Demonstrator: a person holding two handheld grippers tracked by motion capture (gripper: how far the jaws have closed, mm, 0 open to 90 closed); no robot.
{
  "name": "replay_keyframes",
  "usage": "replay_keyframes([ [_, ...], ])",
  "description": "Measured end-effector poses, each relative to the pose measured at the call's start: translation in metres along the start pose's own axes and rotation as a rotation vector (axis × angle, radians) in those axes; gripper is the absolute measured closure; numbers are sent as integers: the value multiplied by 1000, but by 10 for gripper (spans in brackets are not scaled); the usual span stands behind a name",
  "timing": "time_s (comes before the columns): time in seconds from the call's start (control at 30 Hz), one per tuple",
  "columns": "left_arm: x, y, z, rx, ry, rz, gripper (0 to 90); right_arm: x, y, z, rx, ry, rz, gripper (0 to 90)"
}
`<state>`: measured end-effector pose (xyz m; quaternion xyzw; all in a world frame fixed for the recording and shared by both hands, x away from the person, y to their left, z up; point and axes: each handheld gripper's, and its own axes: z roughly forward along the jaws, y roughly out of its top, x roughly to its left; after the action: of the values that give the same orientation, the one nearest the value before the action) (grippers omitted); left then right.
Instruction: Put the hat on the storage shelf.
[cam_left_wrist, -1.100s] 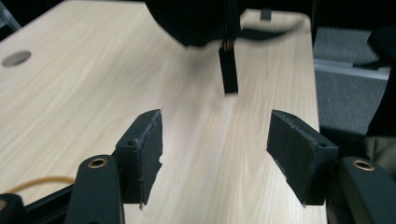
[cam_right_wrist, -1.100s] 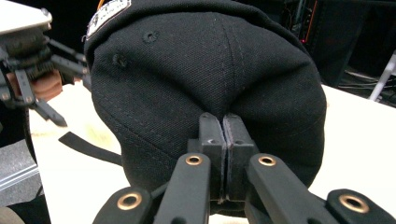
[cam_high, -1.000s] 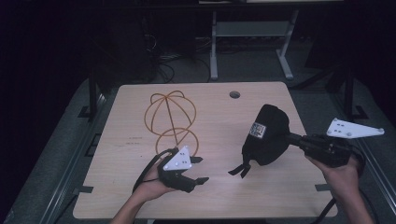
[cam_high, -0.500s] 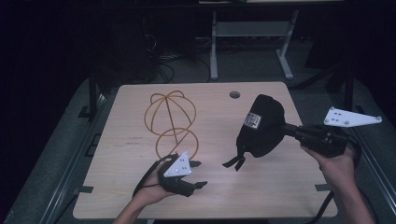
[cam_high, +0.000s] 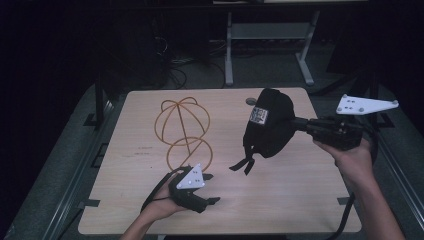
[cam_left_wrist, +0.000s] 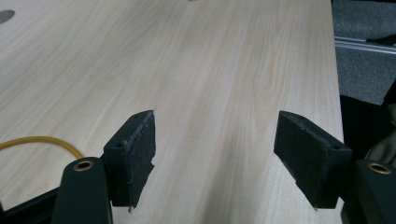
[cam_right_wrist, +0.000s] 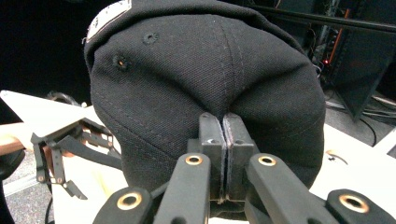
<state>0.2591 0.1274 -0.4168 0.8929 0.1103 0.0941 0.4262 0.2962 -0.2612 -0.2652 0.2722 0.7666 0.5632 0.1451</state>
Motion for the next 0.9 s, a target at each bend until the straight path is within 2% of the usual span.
replay_keyframes([
  [0.27, -3, -3, 5, 16, -21, 20, 286, 6, 24, 14, -5, 22, -27, 886],
  [0.47, -2, -5, 3, 2, -15, 20, 286, 7, 46, 27, -2, 38, -45, 885],
  [0.6, -3, -5, 2, -13, -24, 5, 285, 8, 61, 39, 3, 58, -46, 885],
  [0.67, -2, -5, 2, -15, -21, 10, 286, 11, 69, 46, 7, 68, -63, 885],
  [0.9, -1, -6, 0, 10, -9, 28, 286, 20, 97, 80, 72, 126, -104, 885],
])
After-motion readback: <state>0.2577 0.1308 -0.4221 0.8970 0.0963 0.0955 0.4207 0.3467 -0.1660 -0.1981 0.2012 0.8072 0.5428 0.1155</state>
